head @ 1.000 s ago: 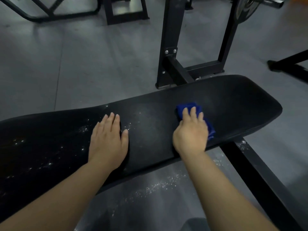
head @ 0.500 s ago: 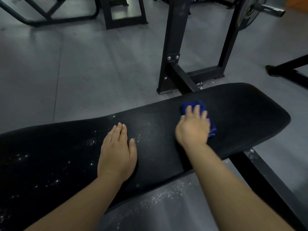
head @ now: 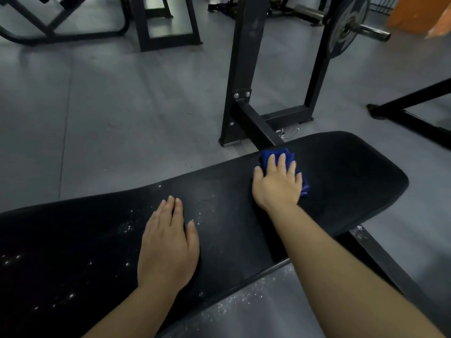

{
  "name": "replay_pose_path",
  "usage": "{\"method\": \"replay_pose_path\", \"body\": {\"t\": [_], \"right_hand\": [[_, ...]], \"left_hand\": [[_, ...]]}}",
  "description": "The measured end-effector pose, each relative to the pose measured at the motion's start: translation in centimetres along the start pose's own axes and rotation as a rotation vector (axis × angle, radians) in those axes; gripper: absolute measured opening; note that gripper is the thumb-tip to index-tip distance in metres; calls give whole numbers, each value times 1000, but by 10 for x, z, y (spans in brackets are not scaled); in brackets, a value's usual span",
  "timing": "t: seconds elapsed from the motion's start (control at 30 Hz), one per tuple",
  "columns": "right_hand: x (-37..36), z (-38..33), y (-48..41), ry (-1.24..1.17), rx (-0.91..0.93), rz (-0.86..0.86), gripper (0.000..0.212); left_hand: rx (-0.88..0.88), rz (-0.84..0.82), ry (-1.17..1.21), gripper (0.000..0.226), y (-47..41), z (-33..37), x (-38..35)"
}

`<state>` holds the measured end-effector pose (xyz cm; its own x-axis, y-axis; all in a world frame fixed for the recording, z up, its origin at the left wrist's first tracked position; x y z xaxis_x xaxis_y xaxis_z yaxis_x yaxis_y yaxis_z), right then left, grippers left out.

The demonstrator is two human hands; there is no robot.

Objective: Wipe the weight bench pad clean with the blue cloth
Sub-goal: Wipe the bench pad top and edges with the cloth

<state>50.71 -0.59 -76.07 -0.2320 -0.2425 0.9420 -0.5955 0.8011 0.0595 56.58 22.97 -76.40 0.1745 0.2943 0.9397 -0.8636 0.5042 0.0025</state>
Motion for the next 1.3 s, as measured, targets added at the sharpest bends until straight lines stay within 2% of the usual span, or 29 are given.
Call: {"method": "replay_pose_path", "body": {"t": [0.03,0.13,0.23,0.3,0.4,0.47,0.53,0.67,0.8,0.87,0.97,1.07,1.13,1.2,1.3], "right_hand": [[-6,-15,9,11,51,-6,62],[-18,-47,43,33,378,-57,59],[-8,-35,44,71,568,-118,55],[0,-10,13,102,495,-93,54],[13,24,-39,128,286,-35,57],[8,18,-55,132,203,-20,57],[-5,-6,-54,137,218,-8,55],[-23,-51,-32,131,596,-48,47],[-1,-32,-41,95,889,-123,45],[13,-10,-61,114,862,-109,43],[17,7,-85,210,692,-51,40],[9,-8,-95,271,563,-33,39],[2,-36,-95,263,499,-119,41],[-12,-70,-87,259,513,-215,46],[-35,-125,-57,212,718,-275,42]], "left_hand": [[5,0,6,60,0,0,1],[18,10,20,60,0,2,3],[26,10,35,60,0,2,4],[24,3,42,59,0,1,4],[22,-11,32,59,1,1,4],[25,-13,32,60,1,1,4],[21,-17,19,60,0,0,4],[23,-6,4,60,1,3,8],[17,-9,-1,60,1,2,8],[11,-3,6,60,1,1,7],[8,-1,6,60,2,0,5],[5,3,-1,60,1,0,4],[1,8,-8,60,2,1,4],[-3,3,-6,60,2,1,4],[1,12,-10,60,1,1,5]]}}
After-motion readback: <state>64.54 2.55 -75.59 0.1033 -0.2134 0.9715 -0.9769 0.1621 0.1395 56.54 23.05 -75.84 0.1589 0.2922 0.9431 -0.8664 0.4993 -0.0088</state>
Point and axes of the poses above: each hand's wrist, its own y-axis away from the middle knuckle, its own x-axis out of the back of the hand, z = x × y, the point moved 2 cm from there along -y, towards the middle knuckle, and after that the axes turned 8 degrees about x, right-handed, at the moved point
